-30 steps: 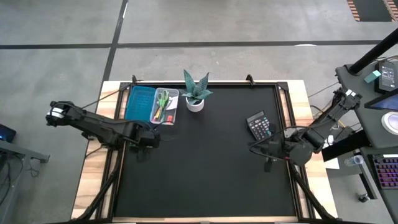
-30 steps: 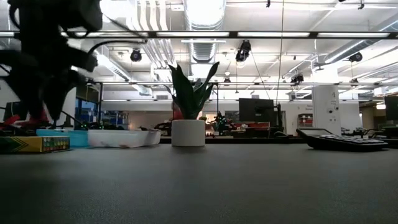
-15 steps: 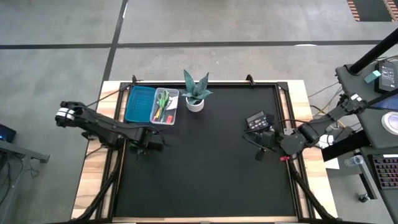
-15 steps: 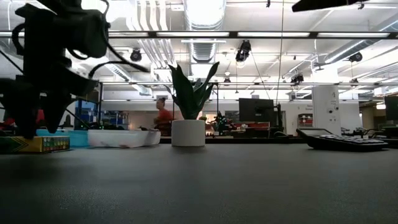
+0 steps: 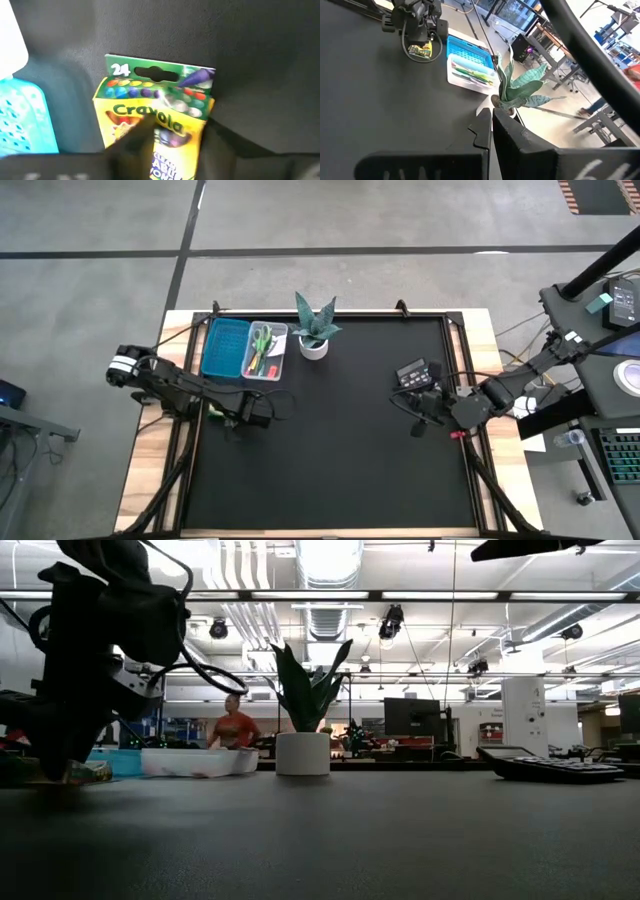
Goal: Pack school essentials
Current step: Put the box of crayons into the blue supply box
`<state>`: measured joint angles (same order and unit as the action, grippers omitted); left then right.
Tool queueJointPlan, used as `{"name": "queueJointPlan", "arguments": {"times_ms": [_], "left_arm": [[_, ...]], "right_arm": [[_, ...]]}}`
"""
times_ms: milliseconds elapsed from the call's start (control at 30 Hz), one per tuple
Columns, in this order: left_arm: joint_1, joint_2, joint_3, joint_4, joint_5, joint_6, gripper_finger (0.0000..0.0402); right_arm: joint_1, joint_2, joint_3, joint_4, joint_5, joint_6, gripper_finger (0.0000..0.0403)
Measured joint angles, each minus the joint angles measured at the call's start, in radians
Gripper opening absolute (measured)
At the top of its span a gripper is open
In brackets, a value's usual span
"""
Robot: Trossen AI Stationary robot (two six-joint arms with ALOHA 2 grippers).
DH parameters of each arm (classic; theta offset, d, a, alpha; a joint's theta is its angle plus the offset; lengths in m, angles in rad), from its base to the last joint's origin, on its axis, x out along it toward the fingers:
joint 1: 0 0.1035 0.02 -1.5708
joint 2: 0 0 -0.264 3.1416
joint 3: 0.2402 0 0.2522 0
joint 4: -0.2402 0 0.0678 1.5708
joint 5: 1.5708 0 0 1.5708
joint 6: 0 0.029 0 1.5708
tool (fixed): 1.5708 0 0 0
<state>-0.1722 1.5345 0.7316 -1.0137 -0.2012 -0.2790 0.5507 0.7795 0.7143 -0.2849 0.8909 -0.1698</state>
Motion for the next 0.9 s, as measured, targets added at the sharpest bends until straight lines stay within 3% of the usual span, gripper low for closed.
{"name": "queueJointPlan", "arguments": {"times_ms": [133, 200, 567, 733, 900], "left_arm": [[0.000, -0.005, 0.028, -0.007, 0.008, 0.001, 0.0033], [0.000, -0.026, 0.046, 0.016, 0.008, 0.003, 0.0011], [-0.002, -0.122, 0.164, 0.027, -0.061, 0.017, 0.0003], [-0.002, -0.129, 0.280, 0.018, -0.180, 0.108, 0.0002], [0.016, -0.126, 0.351, 0.019, -0.407, 0.262, 0.0001]], "right_arm": [[0.000, 0.000, 0.000, -0.004, 0.000, 0.002, 0.0009], [0.000, 0.000, 0.000, -0.004, 0.000, 0.003, 0.0009], [0.000, 0.000, 0.000, -0.018, 0.000, 0.015, 0.0009], [0.000, 0.000, 0.000, -0.018, 0.000, 0.015, 0.0009], [0.000, 0.000, 0.000, -0.018, 0.000, 0.012, 0.0009]]}}
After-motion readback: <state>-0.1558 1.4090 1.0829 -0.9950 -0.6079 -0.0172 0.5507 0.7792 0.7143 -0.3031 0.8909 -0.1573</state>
